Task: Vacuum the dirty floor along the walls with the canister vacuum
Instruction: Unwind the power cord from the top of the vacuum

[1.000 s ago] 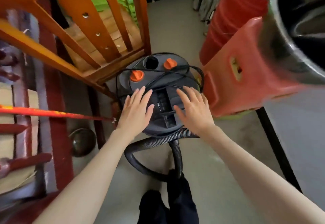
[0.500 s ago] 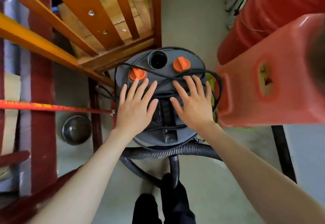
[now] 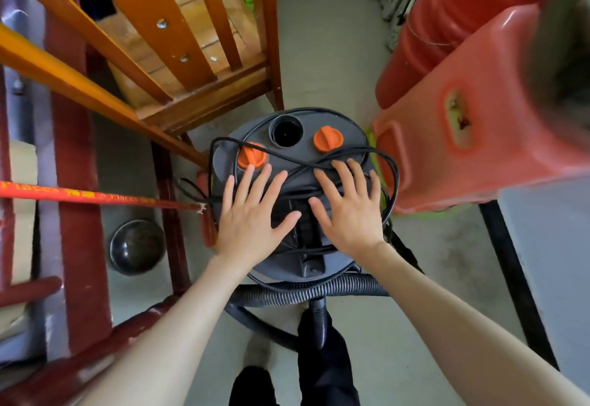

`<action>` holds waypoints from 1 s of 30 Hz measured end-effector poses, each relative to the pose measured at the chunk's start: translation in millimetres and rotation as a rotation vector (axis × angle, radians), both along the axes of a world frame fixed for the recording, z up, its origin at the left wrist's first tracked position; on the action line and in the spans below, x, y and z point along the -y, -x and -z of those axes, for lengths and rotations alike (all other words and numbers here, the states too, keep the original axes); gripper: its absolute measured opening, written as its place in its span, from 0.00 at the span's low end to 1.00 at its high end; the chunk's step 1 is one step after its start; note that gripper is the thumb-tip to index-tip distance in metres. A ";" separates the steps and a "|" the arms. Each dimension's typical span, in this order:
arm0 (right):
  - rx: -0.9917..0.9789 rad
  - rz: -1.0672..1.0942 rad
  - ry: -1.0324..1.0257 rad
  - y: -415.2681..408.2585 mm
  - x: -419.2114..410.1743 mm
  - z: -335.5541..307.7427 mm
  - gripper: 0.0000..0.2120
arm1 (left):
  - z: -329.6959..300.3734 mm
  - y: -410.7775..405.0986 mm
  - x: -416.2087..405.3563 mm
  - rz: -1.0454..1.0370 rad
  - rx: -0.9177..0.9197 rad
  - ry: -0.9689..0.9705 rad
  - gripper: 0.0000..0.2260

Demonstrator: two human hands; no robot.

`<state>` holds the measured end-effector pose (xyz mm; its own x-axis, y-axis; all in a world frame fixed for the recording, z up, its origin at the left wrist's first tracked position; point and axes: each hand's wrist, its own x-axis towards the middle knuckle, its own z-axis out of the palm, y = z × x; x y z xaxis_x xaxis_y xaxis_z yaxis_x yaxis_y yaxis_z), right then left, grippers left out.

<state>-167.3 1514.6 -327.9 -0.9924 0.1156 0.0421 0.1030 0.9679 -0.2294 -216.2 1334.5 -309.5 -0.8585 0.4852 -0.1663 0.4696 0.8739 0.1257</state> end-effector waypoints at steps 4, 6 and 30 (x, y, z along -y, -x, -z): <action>-0.011 0.067 -0.005 -32.9 15.1 1.9 0.25 | 2.1 -26.4 8.5 0.029 0.001 0.002 0.31; -0.013 0.090 -0.012 -48.5 21.8 2.3 0.25 | 2.5 -38.8 13.3 0.049 0.001 -0.005 0.31; 0.016 0.248 0.006 -193.1 86.6 -3.7 0.26 | -2.7 -158.4 62.1 0.168 0.054 0.008 0.34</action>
